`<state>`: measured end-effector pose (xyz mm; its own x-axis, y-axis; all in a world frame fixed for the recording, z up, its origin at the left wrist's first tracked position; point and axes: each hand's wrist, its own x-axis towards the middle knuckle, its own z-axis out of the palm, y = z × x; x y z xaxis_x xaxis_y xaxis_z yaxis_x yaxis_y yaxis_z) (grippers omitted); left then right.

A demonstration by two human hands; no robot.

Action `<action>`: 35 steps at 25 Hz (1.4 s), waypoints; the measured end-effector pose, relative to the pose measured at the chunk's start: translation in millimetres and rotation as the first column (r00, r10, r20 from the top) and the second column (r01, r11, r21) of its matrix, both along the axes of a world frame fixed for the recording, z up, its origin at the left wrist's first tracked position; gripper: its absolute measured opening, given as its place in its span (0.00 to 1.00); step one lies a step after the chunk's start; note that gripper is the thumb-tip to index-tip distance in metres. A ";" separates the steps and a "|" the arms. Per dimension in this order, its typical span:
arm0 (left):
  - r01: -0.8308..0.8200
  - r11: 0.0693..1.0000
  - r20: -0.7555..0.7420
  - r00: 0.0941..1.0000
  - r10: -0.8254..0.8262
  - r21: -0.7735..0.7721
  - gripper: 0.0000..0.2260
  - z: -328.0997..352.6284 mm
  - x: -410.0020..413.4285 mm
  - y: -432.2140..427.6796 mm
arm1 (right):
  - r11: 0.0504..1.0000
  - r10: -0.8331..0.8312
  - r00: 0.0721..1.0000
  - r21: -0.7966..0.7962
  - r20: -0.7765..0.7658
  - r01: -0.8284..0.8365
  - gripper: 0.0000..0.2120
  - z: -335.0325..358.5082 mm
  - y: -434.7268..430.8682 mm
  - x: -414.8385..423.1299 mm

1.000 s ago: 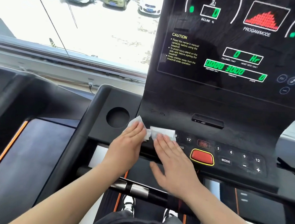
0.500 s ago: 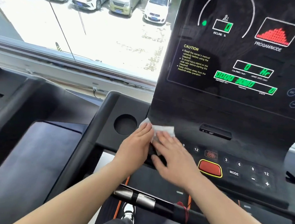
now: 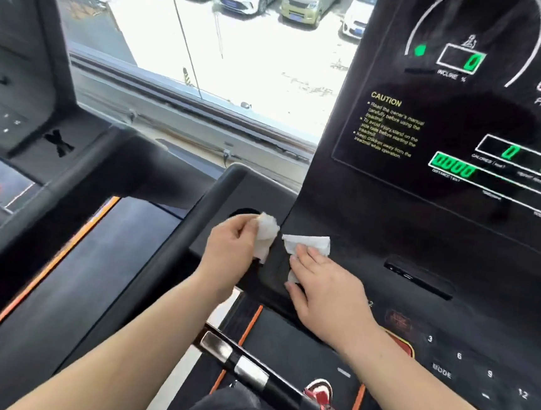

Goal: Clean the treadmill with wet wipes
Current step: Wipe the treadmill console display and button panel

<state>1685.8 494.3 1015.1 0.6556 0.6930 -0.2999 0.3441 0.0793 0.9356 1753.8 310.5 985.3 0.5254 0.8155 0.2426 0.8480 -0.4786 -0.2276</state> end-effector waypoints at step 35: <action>0.769 0.129 -0.652 0.607 -0.454 0.626 0.28 -37.3 32.1 132.8 | 0.878 -0.272 0.896 -0.472 -0.350 0.082 0.37 35.7 176.8 37.7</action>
<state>1718.0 627.1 977.8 0.9910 0.0560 -0.1215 0.0825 -0.9709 0.2251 1791.5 487.3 1020.9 0.6438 0.6683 -0.3727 0.6213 -0.7408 -0.2554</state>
